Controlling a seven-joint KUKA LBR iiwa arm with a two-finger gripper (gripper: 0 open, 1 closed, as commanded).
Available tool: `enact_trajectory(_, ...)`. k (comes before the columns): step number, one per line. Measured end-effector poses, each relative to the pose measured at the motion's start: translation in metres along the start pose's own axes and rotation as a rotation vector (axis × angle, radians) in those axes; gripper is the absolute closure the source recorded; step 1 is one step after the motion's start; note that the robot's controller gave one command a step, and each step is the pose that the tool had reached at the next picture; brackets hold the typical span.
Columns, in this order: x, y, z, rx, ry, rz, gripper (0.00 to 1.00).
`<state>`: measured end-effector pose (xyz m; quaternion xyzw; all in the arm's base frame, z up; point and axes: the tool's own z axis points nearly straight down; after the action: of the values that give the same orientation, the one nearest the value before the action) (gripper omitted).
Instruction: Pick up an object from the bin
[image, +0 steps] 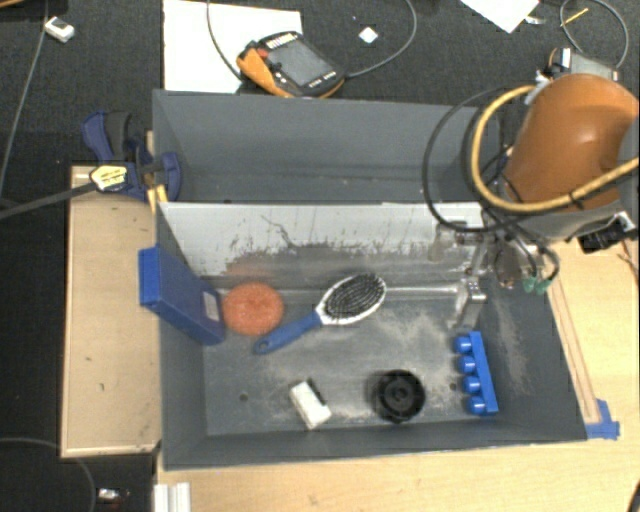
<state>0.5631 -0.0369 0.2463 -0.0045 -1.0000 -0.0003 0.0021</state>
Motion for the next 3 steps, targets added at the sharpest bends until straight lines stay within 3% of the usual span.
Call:
enact_trajectory(1, -0.001, 0.0, -0.005, 0.001, -0.008, -0.001, 0.0)
enact_trajectory(2, -0.017, 0.034, 0.115, 0.001, -0.011, -0.216, 0.0)
enact_trajectory(3, -0.027, 0.085, 0.084, 0.003, -0.024, -0.287, 0.0)
